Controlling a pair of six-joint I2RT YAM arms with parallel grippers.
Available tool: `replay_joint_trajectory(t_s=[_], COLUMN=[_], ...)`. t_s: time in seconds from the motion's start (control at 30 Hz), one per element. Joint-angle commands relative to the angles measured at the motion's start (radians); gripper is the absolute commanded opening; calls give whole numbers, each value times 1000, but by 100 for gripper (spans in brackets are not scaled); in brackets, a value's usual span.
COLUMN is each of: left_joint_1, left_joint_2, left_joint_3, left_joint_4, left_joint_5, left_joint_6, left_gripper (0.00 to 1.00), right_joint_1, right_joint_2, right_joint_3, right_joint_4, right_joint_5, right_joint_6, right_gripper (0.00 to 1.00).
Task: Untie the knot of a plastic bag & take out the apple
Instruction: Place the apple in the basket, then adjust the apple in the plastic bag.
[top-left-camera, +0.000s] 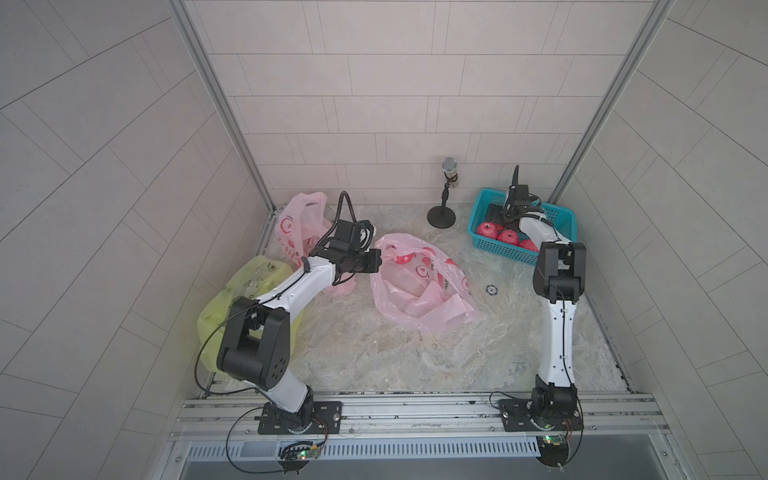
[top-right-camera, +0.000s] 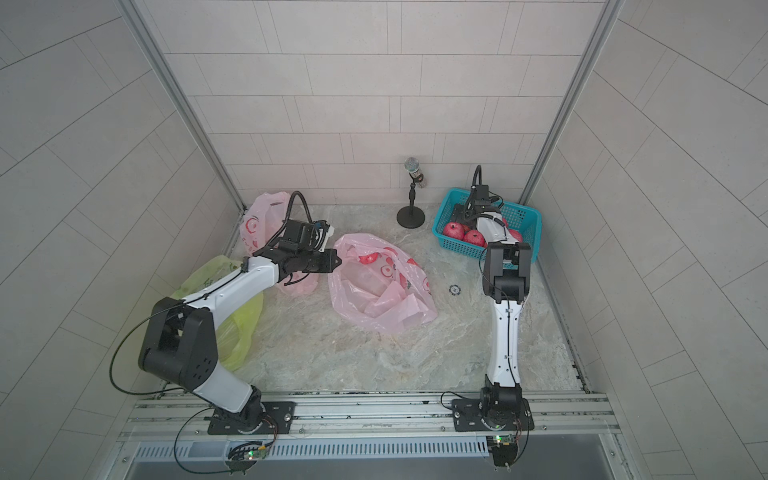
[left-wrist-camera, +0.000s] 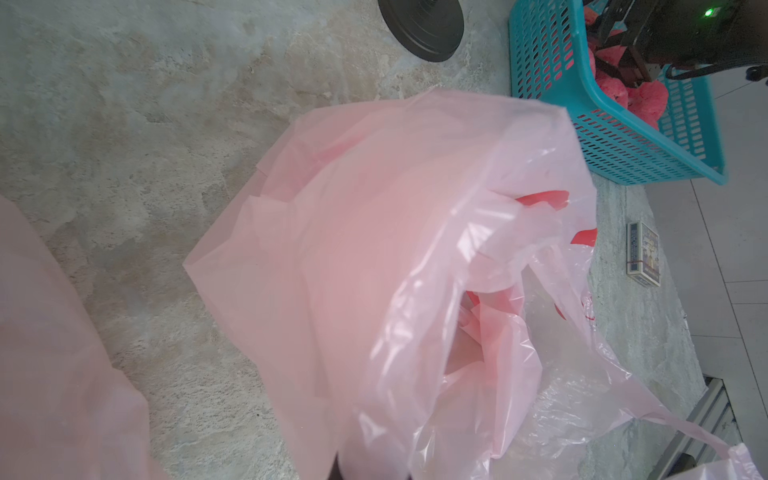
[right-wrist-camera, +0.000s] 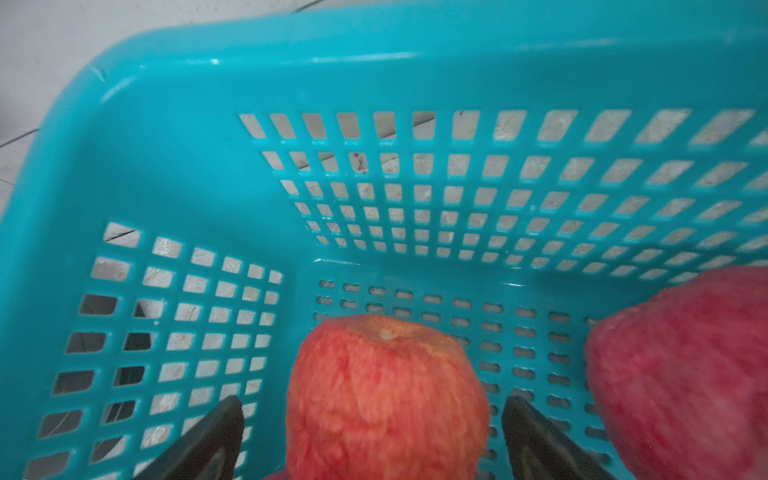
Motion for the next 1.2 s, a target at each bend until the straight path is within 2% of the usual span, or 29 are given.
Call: replay_joint_trajectory(t_s=[0.0,0.2,0.53,0.7,0.8,0.9,0.97,1.17], left_joint_1=[-6,-24,-103,-144,-180,-188,-188,-175], left_joint_2=[-5,-2,-49,-117,-162,-201,-202,-166], left_joint_3=[25,28,-30,-90,-120,-151,-161,-146], left_joint_4=[13,42,65,93,87,82,77,98], left_joint_5=[19,37,43,69,76,62,47,22], left_joint_6=[-14,-37,-95,-180,-212,-224,-216,-185], left_gripper=[0,0,0,0,0,0,7,48], right_joint_1=[36,147,463,584,607,608,609,616], right_joint_2=[-151,-371,-711,-814,-829,-790,-738,-589], right_joint_3=[-23,-248,-631,-819,-905,-924,-900,-811], right_joint_4=[-22,28,48,51,76,92,98,133], right_joint_5=[25,22,-149,-200,-207,-190,-199,-240], right_joint_6=[-24,-18,-6,13,23,-2,-23,-35], right_gripper=[99,96,74,70,69,70,71,74])
